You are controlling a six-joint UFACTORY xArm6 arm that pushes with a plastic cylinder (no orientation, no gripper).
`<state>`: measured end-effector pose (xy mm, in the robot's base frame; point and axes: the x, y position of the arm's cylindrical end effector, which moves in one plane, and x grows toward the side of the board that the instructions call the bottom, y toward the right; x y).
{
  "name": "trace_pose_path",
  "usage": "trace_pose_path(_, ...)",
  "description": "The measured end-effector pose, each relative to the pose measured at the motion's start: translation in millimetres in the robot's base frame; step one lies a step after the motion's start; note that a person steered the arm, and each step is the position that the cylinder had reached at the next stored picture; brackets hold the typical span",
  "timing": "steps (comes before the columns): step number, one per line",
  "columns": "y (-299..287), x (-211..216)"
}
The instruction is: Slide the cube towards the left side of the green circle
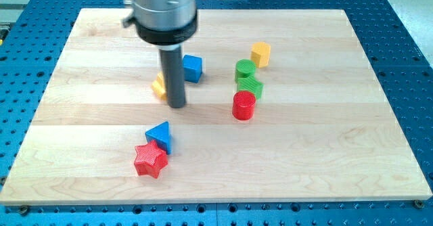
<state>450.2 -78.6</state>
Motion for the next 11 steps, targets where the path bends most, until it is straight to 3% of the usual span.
trace_pose_path(2, 28.2, -55.0)
trace_pose_path(4, 37.6, -69.9)
trace_pose_path(5, -0.2, -112.2)
trace_pose_path(6, 31.4, -138.2)
trace_pose_path(7, 69.9, -134.3)
trace_pose_path(8, 46.1, -100.8)
trace_pose_path(9, 38.1, -93.0)
trace_pose_path(11, 73.1, -93.2)
